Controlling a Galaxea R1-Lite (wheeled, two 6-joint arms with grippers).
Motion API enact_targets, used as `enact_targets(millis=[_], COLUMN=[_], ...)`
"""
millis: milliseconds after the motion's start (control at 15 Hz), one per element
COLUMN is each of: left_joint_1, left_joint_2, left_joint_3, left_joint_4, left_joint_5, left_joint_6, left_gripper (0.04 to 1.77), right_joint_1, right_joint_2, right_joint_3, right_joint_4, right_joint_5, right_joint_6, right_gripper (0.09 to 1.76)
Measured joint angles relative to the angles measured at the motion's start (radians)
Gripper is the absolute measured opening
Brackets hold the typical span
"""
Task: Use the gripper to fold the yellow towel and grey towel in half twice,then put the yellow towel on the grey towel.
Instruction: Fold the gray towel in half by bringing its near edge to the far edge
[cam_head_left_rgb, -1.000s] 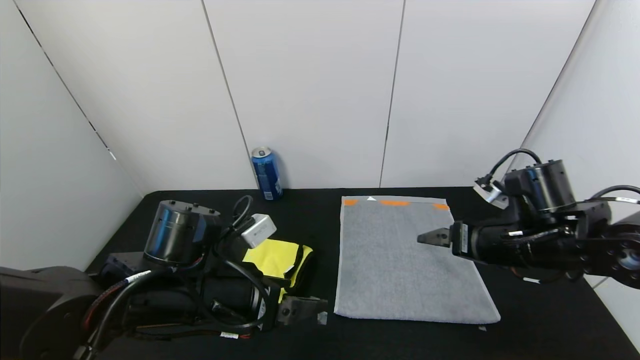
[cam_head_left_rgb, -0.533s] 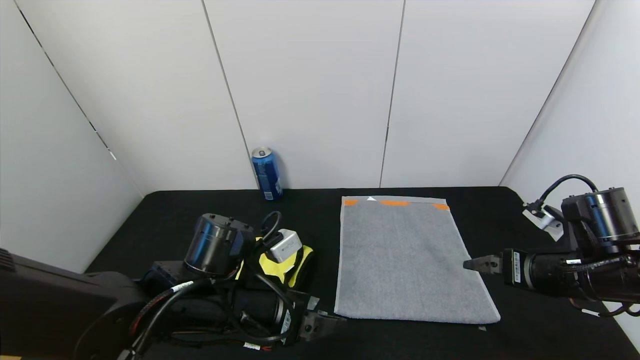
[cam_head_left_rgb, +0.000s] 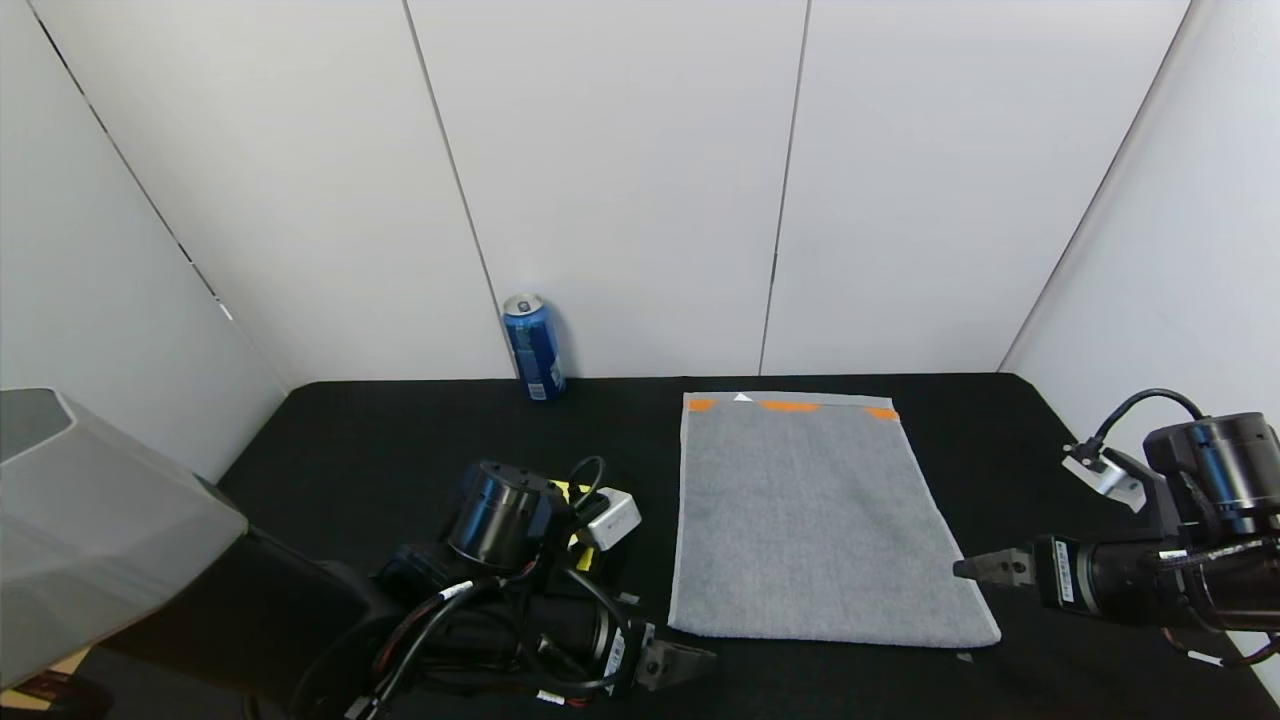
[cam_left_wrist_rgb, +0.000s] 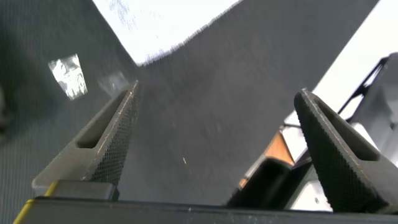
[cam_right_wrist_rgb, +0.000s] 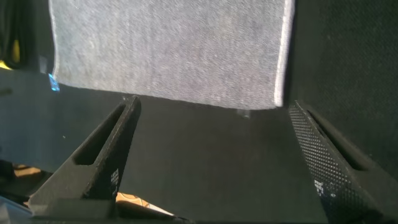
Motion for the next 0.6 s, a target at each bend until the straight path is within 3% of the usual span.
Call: enact_targets(millis=[267, 600], left_joint_1=[0.000, 0.000], left_joint_2=[0.079, 0.134], left_joint_3=[-0.003, -0.043], left_joint_4=[-0.112, -0.119], left_joint_5=[0.012, 0.022], left_joint_6=[-0.002, -0.004], left_gripper=[1.72, 1.72], right_joint_1=[-0.035, -0.039], right_joint_2=[0.021, 0.073], right_joint_3=[0.019, 0.031], right_joint_4=[-0.004, -0.135], right_joint_5=[0.056, 0.071], right_joint_6=[-0.034, -0.030], right_gripper=[1.71, 1.71])
